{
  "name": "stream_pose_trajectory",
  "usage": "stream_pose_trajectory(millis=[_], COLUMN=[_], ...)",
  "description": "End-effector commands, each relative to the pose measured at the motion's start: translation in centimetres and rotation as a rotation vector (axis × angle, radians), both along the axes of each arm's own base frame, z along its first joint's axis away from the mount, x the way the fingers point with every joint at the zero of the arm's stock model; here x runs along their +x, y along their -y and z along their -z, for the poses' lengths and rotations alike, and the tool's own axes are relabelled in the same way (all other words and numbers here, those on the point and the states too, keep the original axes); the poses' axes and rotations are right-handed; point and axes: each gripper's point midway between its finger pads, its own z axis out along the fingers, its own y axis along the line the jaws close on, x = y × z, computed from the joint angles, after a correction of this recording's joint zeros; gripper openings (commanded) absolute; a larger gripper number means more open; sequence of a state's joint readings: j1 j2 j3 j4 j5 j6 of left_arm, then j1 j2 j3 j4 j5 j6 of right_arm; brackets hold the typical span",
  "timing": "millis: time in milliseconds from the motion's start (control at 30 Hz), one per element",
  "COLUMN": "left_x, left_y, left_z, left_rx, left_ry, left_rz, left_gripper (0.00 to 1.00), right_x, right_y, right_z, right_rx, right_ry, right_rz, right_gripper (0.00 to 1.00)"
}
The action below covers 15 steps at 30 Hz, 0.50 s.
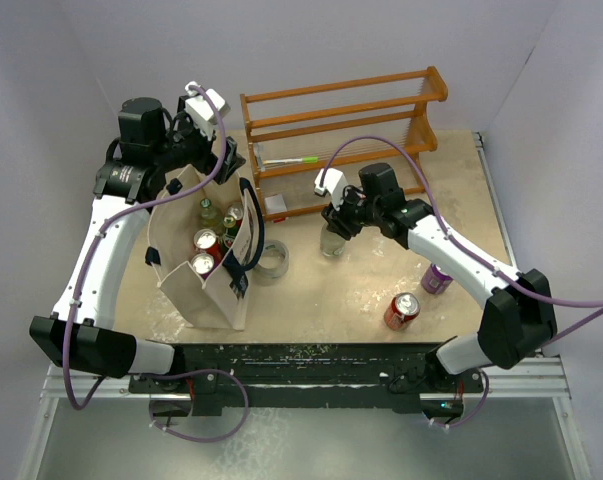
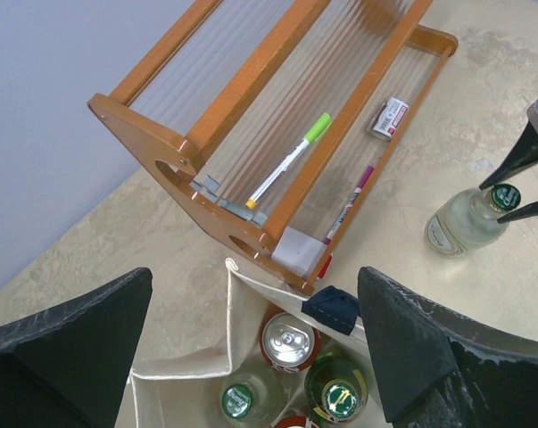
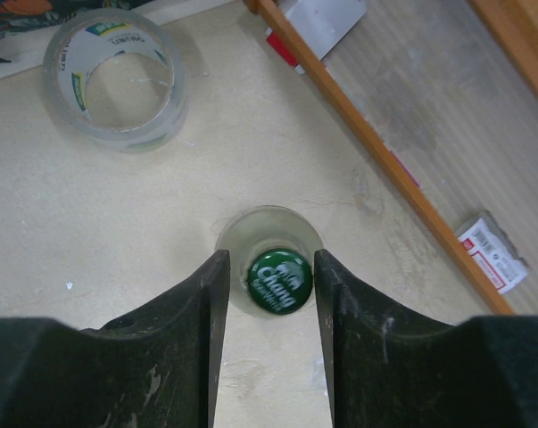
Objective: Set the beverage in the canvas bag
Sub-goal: Move the drink to the center of the board.
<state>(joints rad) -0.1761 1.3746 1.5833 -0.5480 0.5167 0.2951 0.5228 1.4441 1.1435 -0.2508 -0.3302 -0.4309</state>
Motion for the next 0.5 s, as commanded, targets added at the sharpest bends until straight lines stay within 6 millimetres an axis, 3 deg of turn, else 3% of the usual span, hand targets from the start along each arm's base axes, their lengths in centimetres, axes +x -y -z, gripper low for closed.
stream_pose_trajectory(millis=[0,200,300,467], left_x=[0.1,0.6,0.6,0.4], left_y=[1.0,2.2,3.5,7.3], left_z=[-0.5,-0.2,0.4,1.8], left_rx=[0.006,0.004,0.022,0.064], left_ry=[0.033,0.026,0.022,0.024], left_rz=[0.049,0.087,0.126,0.227], left_gripper=[0.99,0.99,0.99,0.99], right_x=[-0.6,-0.6,-0.2,1.2], right_y=[0.4,0.8,1.0,2.6], right_z=[-2.9,-3.7,-5.4,-9.3], right_rx=[0.035,0.041,0.061,0.154], right_ry=[0.095,0.122,0.154,0.204], right_rz=[-0.009,0.009,0.028,0.145], right_gripper=[0.52,0.68,0.77,0.8])
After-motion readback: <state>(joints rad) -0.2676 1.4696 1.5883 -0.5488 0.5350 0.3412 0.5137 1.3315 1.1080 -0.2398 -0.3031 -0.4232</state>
